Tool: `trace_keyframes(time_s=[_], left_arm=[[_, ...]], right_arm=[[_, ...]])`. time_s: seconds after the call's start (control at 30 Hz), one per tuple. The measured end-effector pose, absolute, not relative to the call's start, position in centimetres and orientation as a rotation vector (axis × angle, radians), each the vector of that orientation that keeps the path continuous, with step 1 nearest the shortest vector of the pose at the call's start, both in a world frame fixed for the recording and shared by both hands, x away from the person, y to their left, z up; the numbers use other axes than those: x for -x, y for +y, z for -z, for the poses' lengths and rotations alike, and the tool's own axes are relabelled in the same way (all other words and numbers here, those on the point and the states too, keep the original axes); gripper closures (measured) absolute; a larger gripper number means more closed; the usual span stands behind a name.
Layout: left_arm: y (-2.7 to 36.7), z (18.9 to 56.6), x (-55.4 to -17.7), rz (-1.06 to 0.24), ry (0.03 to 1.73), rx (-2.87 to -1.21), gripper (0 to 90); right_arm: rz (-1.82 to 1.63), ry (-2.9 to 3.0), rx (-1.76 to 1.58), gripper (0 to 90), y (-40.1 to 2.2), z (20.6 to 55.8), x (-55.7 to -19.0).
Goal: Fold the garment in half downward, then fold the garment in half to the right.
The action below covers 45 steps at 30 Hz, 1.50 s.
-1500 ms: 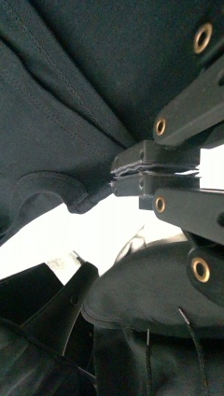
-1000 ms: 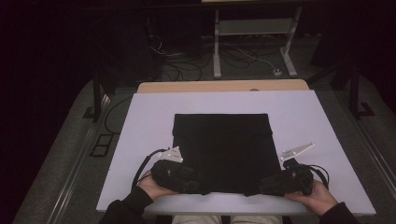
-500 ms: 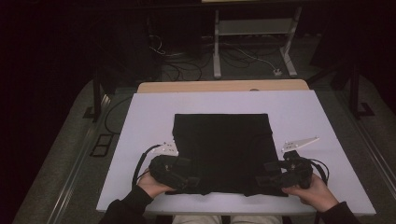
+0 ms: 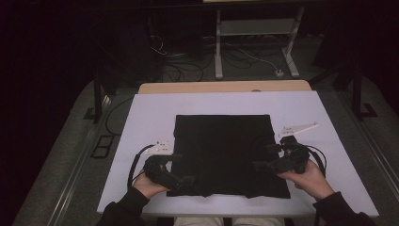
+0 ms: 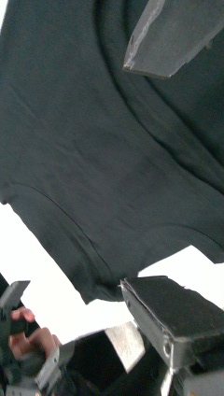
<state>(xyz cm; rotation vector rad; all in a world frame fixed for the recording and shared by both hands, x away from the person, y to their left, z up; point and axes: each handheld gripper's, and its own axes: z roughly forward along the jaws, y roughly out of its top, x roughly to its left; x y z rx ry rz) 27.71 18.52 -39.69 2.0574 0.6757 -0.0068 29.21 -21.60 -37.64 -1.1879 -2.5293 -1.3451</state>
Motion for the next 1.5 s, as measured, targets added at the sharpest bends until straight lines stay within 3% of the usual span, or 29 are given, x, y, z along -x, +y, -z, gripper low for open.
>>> trace_keyframes(time_s=[0.77,1.5], left_arm=[[22.7,39.6,-27.2,-0.133,0.822,-1.958,0.0],[24.4,41.6,-26.5,-0.121,0.86,-2.018,0.0]], right_arm=[[1.359,-2.631,1.16,0.0,-18.3,36.3,-35.2],[1.348,-2.666,1.105,0.0,-14.7,36.0,-39.6]])
